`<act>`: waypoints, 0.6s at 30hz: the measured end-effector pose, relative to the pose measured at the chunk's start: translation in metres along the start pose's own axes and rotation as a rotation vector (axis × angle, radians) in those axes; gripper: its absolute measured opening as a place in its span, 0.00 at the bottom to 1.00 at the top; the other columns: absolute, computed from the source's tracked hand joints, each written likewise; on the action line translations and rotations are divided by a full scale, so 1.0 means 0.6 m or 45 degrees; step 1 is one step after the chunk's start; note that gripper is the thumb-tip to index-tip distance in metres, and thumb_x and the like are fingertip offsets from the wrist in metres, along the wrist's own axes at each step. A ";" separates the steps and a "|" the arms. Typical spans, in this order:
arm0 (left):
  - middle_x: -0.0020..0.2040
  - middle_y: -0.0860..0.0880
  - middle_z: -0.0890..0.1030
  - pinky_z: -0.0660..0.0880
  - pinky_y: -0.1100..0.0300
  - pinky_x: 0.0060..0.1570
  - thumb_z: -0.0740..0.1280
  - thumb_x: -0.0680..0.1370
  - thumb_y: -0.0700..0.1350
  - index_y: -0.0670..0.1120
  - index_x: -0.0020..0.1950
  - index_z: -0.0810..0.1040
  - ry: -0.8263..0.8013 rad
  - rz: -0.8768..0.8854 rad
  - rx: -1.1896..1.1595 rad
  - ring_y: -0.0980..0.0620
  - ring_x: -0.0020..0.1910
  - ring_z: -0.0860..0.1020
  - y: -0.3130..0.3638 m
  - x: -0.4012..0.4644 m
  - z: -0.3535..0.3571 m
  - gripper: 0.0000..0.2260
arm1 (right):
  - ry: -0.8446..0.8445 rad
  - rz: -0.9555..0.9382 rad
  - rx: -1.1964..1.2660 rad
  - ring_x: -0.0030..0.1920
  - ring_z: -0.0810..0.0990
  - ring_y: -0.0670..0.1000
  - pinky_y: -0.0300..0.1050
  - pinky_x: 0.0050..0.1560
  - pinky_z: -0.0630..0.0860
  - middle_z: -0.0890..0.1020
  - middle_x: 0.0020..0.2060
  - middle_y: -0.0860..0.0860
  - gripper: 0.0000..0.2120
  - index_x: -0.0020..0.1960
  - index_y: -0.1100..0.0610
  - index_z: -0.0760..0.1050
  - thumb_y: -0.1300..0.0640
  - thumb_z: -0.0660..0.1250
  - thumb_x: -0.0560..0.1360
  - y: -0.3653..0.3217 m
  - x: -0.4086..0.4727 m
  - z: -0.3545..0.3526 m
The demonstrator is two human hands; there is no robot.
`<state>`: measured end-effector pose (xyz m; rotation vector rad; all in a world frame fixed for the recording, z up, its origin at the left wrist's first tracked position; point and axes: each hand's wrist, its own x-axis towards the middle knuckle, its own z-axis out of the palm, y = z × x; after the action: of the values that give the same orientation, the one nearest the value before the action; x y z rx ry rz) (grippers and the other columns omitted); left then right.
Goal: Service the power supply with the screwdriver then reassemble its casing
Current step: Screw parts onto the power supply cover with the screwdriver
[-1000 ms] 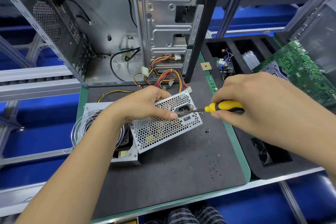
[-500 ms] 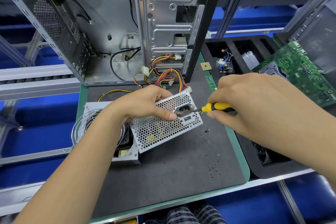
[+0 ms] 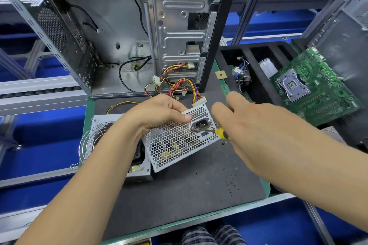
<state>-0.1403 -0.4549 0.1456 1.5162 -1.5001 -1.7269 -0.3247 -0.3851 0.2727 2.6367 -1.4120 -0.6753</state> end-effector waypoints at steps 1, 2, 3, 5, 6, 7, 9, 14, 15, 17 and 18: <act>0.46 0.42 0.85 0.73 0.64 0.47 0.73 0.74 0.38 0.42 0.47 0.85 0.012 -0.001 0.005 0.54 0.43 0.80 0.000 -0.001 0.002 0.04 | -0.003 0.028 -0.006 0.27 0.61 0.50 0.44 0.25 0.55 0.51 0.37 0.53 0.27 0.39 0.52 0.42 0.58 0.63 0.75 0.001 -0.003 0.005; 0.45 0.42 0.85 0.73 0.63 0.47 0.73 0.74 0.38 0.43 0.46 0.86 0.025 -0.001 0.013 0.53 0.43 0.79 0.001 -0.001 0.004 0.03 | 0.003 0.051 -0.032 0.27 0.60 0.49 0.43 0.25 0.55 0.51 0.36 0.52 0.25 0.41 0.52 0.43 0.57 0.63 0.76 0.002 -0.006 0.010; 0.46 0.41 0.85 0.73 0.62 0.49 0.73 0.74 0.38 0.43 0.46 0.86 0.039 0.000 0.021 0.52 0.44 0.80 0.000 -0.001 0.005 0.03 | 0.028 0.066 -0.068 0.27 0.58 0.49 0.43 0.25 0.55 0.52 0.35 0.51 0.22 0.43 0.52 0.46 0.56 0.62 0.77 0.004 -0.009 0.015; 0.48 0.39 0.85 0.73 0.59 0.52 0.73 0.74 0.38 0.41 0.47 0.86 0.057 -0.003 0.025 0.49 0.45 0.80 -0.001 -0.001 0.006 0.04 | 0.059 0.098 -0.133 0.28 0.58 0.50 0.42 0.25 0.53 0.54 0.34 0.48 0.16 0.44 0.51 0.54 0.54 0.63 0.77 0.008 -0.014 0.021; 0.48 0.38 0.85 0.74 0.58 0.52 0.72 0.74 0.38 0.40 0.47 0.86 0.059 -0.005 0.016 0.48 0.45 0.80 -0.001 -0.002 0.007 0.04 | 0.045 0.118 -0.156 0.29 0.61 0.52 0.42 0.25 0.52 0.55 0.33 0.48 0.14 0.43 0.50 0.56 0.54 0.62 0.78 0.009 -0.016 0.023; 0.48 0.37 0.85 0.75 0.59 0.50 0.72 0.74 0.38 0.40 0.47 0.85 0.061 -0.008 0.005 0.47 0.45 0.80 -0.001 -0.002 0.009 0.04 | 0.037 0.132 -0.172 0.32 0.63 0.54 0.42 0.25 0.51 0.57 0.33 0.48 0.13 0.41 0.51 0.58 0.54 0.62 0.78 0.010 -0.016 0.028; 0.47 0.37 0.84 0.76 0.62 0.45 0.72 0.74 0.37 0.39 0.46 0.85 0.070 -0.012 -0.006 0.46 0.44 0.80 0.000 -0.004 0.013 0.03 | 0.049 0.140 -0.165 0.33 0.64 0.55 0.43 0.25 0.50 0.59 0.31 0.48 0.16 0.38 0.53 0.56 0.54 0.60 0.79 0.010 -0.018 0.038; 0.48 0.34 0.83 0.74 0.54 0.52 0.72 0.74 0.37 0.36 0.47 0.84 0.096 -0.013 0.000 0.44 0.44 0.79 0.002 -0.009 0.020 0.04 | 0.118 0.148 0.047 0.26 0.59 0.49 0.42 0.24 0.55 0.59 0.40 0.50 0.24 0.43 0.51 0.44 0.51 0.63 0.76 0.008 -0.030 0.046; 0.48 0.34 0.83 0.74 0.54 0.52 0.72 0.74 0.37 0.36 0.47 0.84 0.104 -0.014 0.008 0.44 0.44 0.79 0.003 -0.011 0.022 0.05 | 0.119 0.176 0.066 0.26 0.59 0.49 0.42 0.24 0.56 0.58 0.41 0.50 0.25 0.43 0.51 0.45 0.54 0.65 0.75 0.007 -0.031 0.046; 0.48 0.33 0.83 0.73 0.55 0.50 0.72 0.74 0.37 0.36 0.47 0.84 0.130 -0.011 0.021 0.45 0.43 0.79 0.003 -0.013 0.026 0.05 | 0.161 0.211 0.059 0.26 0.59 0.49 0.42 0.24 0.56 0.58 0.41 0.50 0.22 0.43 0.51 0.48 0.56 0.65 0.75 0.004 -0.034 0.044; 0.48 0.33 0.83 0.72 0.54 0.49 0.72 0.74 0.38 0.36 0.47 0.84 0.140 -0.012 0.019 0.45 0.42 0.78 0.004 -0.014 0.028 0.05 | 0.174 0.227 0.055 0.26 0.58 0.49 0.42 0.24 0.55 0.58 0.40 0.50 0.19 0.43 0.51 0.51 0.55 0.63 0.76 0.002 -0.036 0.039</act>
<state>-0.1529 -0.4413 0.1486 1.6010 -1.4559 -1.6128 -0.3459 -0.3649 0.2592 2.4929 -1.6123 -0.4417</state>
